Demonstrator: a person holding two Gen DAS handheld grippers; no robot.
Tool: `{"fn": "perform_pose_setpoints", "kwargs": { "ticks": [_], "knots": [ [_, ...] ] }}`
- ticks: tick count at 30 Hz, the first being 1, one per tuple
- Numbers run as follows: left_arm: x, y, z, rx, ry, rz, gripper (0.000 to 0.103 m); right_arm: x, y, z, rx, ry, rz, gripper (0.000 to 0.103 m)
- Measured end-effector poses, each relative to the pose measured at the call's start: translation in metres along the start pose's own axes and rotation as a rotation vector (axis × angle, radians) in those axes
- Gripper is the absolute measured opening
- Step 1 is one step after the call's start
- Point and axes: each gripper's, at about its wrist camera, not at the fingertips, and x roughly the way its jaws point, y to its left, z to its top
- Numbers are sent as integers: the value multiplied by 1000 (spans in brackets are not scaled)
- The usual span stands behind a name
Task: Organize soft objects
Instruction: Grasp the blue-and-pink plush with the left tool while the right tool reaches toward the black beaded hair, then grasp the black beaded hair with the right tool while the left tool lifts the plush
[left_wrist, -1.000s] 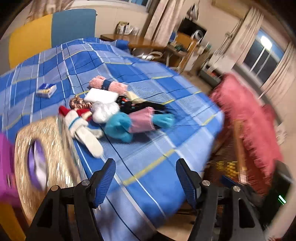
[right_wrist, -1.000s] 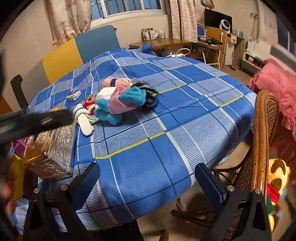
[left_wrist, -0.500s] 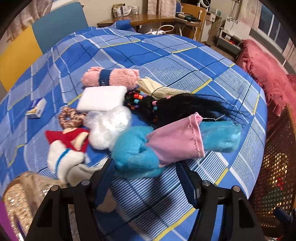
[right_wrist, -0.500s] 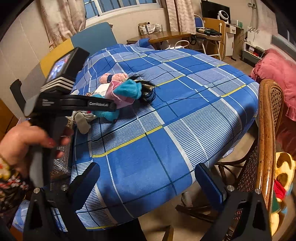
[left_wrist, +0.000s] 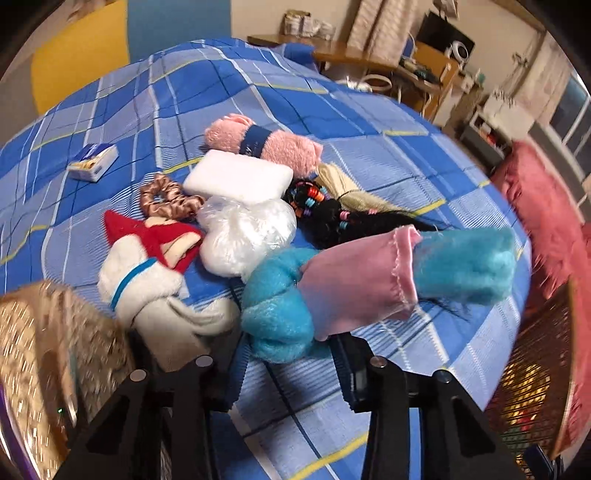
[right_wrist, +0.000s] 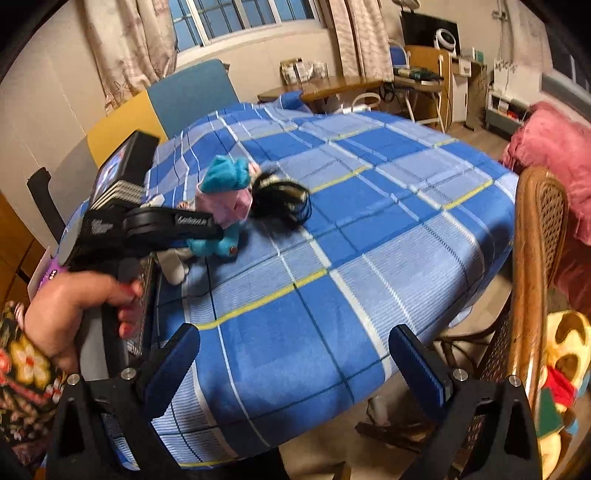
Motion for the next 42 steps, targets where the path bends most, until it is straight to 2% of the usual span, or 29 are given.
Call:
{"fn": "perform_pose_setpoints", "kwargs": {
  "ticks": [5, 11, 12, 15, 19, 20, 21, 25, 30, 32, 34, 42],
  "knots": [
    [-22, 5, -17, -43, -31, -41, 41, -5, -6, 19, -6, -45, -12, 103],
    [-53, 3, -41, -53, -71, -96, 41, 4, -22, 70, 15, -103, -52, 101],
    [-57, 3, -45, -53, -76, -108, 41, 9, -23, 78, 14, -104, -71, 96],
    [-73, 3, -57, -48, -100, -142, 41, 34, -23, 110, -8, -99, -100, 87],
    [-85, 7, -71, -59, -112, -168, 41, 87, 3, 145, -162, -53, -44, 77],
    [-90, 8, -75, -56, -119, -170, 41, 105, 13, 151, -218, -27, -35, 70],
    [-93, 10, -78, -59, -122, -171, 41, 115, 19, 152, -243, -11, -27, 62],
    [-106, 15, -88, -72, -129, -197, 41, 172, 48, 150, -376, 83, -6, 57],
    [-123, 23, -100, -82, -148, -216, 41, 212, 64, 137, -447, 163, 6, 46],
    [-129, 28, -103, -85, -155, -229, 41, 217, 63, 134, -436, 174, 7, 42],
    [-136, 33, -105, -93, -168, -239, 41, 216, 62, 133, -428, 170, 25, 29],
    [-168, 59, -114, -116, -234, -254, 41, 188, 60, 119, -360, 164, 64, 28]
  ]
}}
